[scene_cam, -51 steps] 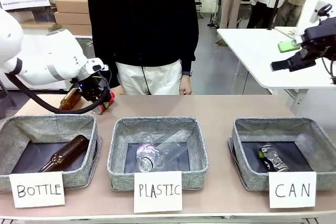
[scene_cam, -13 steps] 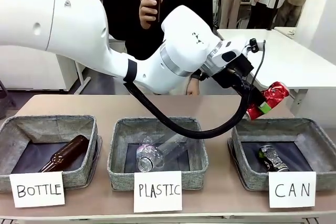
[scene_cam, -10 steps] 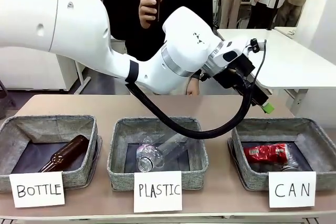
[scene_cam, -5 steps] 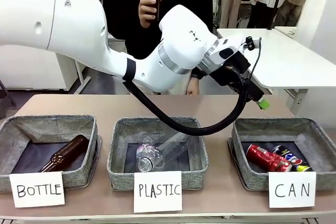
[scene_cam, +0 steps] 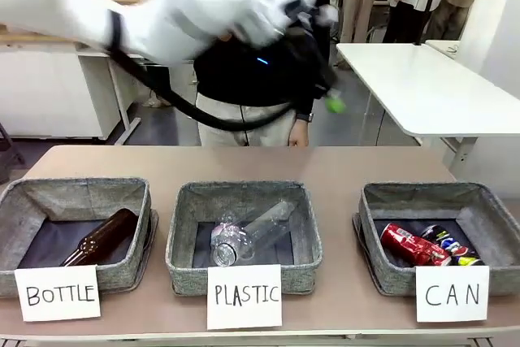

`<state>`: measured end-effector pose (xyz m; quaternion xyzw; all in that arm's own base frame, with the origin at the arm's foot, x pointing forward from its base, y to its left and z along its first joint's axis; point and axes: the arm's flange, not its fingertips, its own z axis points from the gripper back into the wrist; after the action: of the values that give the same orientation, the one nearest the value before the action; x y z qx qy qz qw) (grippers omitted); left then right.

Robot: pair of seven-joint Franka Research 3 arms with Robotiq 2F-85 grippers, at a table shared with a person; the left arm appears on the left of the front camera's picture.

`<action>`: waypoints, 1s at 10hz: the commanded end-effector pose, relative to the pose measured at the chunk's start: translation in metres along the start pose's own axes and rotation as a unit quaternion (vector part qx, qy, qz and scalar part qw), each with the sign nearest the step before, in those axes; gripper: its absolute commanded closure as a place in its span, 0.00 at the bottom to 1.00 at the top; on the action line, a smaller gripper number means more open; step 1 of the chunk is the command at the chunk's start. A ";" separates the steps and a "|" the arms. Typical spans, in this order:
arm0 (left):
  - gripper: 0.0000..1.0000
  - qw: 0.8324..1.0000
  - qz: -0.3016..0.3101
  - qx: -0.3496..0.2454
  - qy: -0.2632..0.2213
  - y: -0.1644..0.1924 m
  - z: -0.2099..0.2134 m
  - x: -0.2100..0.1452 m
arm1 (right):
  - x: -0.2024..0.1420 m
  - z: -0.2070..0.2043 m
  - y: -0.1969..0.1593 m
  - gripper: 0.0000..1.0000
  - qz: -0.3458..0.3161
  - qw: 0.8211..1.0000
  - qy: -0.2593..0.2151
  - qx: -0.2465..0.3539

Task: Sort the can waste into the basket.
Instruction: Pick up the can waste from the table and place it in the right Fabric basket.

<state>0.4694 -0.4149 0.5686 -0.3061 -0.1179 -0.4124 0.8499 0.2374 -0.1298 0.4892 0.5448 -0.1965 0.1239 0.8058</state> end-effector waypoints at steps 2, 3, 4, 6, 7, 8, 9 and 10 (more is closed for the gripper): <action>0.00 0.982 0.174 0.016 -0.072 0.032 0.136 -0.136 | 0.095 -0.117 0.060 0.00 0.039 0.996 0.040 0.063; 0.00 0.965 0.228 0.017 -0.129 0.040 0.173 -0.187 | 0.117 -0.145 0.080 0.00 0.013 0.997 0.032 0.071; 0.00 0.938 0.281 0.023 -0.199 0.046 0.206 -0.238 | 0.132 -0.165 0.098 0.00 -0.014 0.997 0.023 0.077; 0.00 0.893 0.323 -0.030 -0.313 0.056 0.257 -0.330 | 0.145 -0.183 0.113 0.00 -0.045 0.995 0.038 0.081; 0.00 0.881 0.326 -0.060 -0.337 0.069 0.270 -0.357 | 0.126 -0.185 0.106 0.00 0.001 0.995 0.043 0.091; 0.00 0.873 0.342 -0.091 -0.336 0.094 0.277 -0.376 | 0.126 -0.185 0.106 0.00 0.001 0.995 0.043 0.091; 0.00 0.889 0.343 -0.045 -0.299 0.068 0.270 -0.348 | 0.126 -0.185 0.106 0.00 0.001 0.995 0.043 0.091; 0.00 0.889 0.343 -0.045 -0.299 0.068 0.270 -0.348 | 0.126 -0.185 0.106 0.00 0.001 0.995 0.043 0.091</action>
<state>0.3060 0.0235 0.5863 -0.4882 -0.2428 0.0264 0.8379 0.3443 0.0809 0.5756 0.6104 -0.1453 0.1530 0.7635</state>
